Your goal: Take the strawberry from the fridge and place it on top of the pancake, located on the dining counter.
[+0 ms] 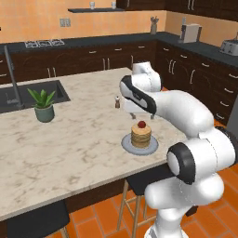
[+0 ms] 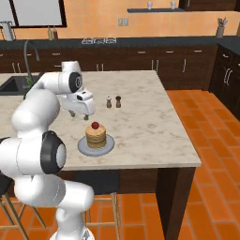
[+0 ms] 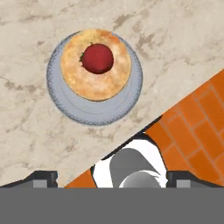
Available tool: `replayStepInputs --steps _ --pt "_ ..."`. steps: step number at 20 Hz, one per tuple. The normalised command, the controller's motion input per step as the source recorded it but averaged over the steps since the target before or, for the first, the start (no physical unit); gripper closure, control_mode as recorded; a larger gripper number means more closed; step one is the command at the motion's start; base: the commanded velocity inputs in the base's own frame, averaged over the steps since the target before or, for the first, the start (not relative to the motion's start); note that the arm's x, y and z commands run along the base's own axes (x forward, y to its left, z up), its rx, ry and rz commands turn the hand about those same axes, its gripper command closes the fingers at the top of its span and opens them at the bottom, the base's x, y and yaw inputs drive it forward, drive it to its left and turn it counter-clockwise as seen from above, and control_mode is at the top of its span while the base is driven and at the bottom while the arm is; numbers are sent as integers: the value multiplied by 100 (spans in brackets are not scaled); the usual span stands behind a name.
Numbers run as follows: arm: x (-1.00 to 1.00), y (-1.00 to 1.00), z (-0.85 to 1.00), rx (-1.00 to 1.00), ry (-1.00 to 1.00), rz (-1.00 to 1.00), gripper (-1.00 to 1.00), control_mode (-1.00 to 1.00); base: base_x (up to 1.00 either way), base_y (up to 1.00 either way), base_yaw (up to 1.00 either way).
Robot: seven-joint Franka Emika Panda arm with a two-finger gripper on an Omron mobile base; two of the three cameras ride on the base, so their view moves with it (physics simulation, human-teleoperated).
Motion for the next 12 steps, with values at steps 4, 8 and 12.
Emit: replayStepInputs --steps 4,8,12 --pt "-100 29 -2 1 -10 10 -100 -100 0 0 0" --pt "-80 42 -55 -4 -1 16 -100 -100 0 0 0" --pt "-36 30 -100 -8 4 14 -100 -100 0 0 0"
